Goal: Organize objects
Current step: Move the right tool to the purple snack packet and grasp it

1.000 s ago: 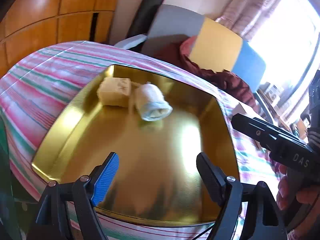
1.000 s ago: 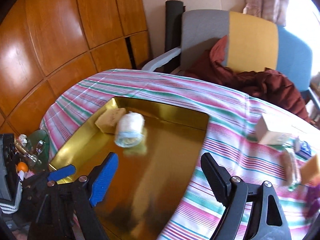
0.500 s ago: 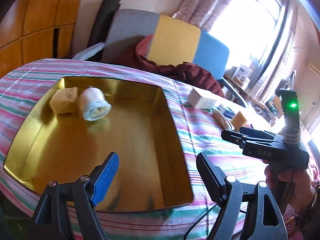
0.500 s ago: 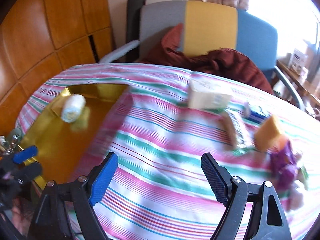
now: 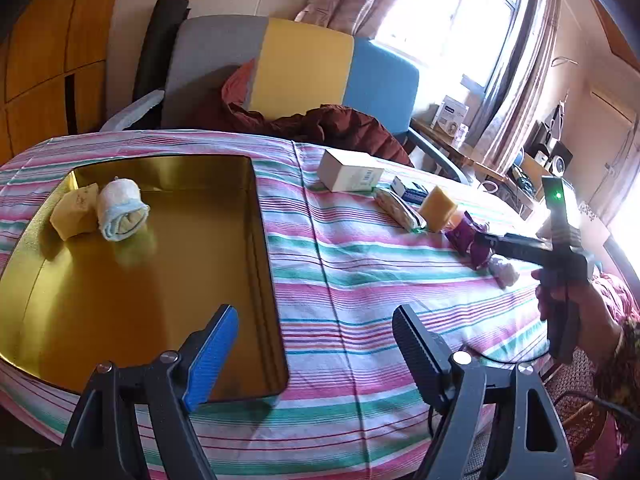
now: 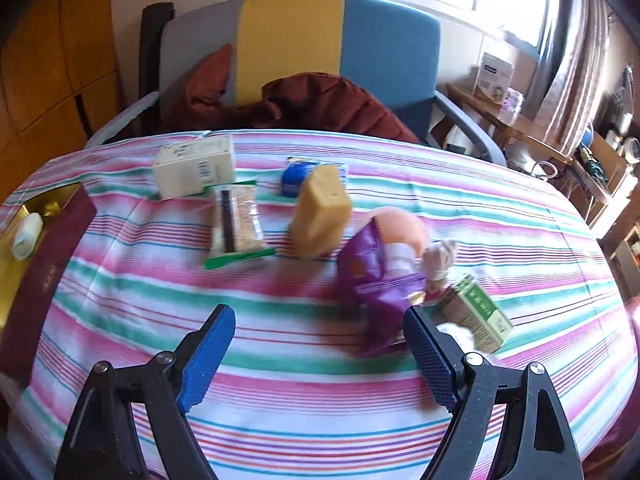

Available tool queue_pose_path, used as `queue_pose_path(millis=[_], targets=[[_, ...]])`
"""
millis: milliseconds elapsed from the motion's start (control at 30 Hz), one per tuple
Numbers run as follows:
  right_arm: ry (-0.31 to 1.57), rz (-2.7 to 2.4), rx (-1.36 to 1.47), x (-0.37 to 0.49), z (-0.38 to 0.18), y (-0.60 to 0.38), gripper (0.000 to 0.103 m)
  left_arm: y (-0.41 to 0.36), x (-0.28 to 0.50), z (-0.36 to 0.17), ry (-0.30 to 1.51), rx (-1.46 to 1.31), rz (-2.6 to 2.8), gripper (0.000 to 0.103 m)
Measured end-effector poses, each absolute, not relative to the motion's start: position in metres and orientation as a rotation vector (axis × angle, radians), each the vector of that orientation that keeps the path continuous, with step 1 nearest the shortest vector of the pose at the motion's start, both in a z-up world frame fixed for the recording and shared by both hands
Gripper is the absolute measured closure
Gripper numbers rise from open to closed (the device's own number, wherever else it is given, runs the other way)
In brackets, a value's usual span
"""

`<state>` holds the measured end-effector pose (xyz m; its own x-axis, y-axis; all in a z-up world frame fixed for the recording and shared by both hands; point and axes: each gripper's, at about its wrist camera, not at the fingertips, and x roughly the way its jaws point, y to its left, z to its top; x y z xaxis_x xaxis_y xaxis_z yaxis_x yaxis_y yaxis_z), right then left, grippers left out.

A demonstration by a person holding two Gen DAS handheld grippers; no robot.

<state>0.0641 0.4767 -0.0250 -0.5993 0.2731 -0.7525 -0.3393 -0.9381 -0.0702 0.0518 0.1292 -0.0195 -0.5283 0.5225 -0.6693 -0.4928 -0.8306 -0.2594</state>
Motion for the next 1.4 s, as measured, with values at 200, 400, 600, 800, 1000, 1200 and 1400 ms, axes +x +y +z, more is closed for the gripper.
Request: queue_pose_path(millis=[200, 400, 600, 800, 1000, 1200, 1400], targets=[[0.175, 2.553, -1.121, 0.056, -0.033, 0.529, 0.016, 0.144, 0.056, -0.023, -0.010, -1.061, 2.315, 0.022], [0.300, 2.617, -1.169, 0.039, -0.055, 0.530, 0.016, 0.155, 0.054, -0.029, 0.037, -1.087, 2.311, 0.022], [0.380, 2.854, -1.259, 0.037, -0.039, 0.488, 0.016, 0.162, 0.053, -0.031, 0.059, -1.085, 2.333, 0.022], [0.262, 2.705, -1.165, 0.056, -0.018, 0.494, 0.015, 0.166, 0.054, -0.026, 0.073, -1.054, 2.335, 0.022], [0.205, 2.649, -1.295, 0.056, -0.036, 0.493, 0.015, 0.177, 0.052, -0.023, 0.076, -1.045, 2.311, 0.022], [0.224, 2.584, -1.461, 0.046, -0.065, 0.490, 0.032, 0.189, 0.048, -0.022, 0.072, -1.044, 2.285, 0.022], [0.433, 2.516, -1.497, 0.047, -0.081, 0.512, 0.057, 0.207, 0.043, -0.022, 0.088, -1.056, 2.250, 0.022]])
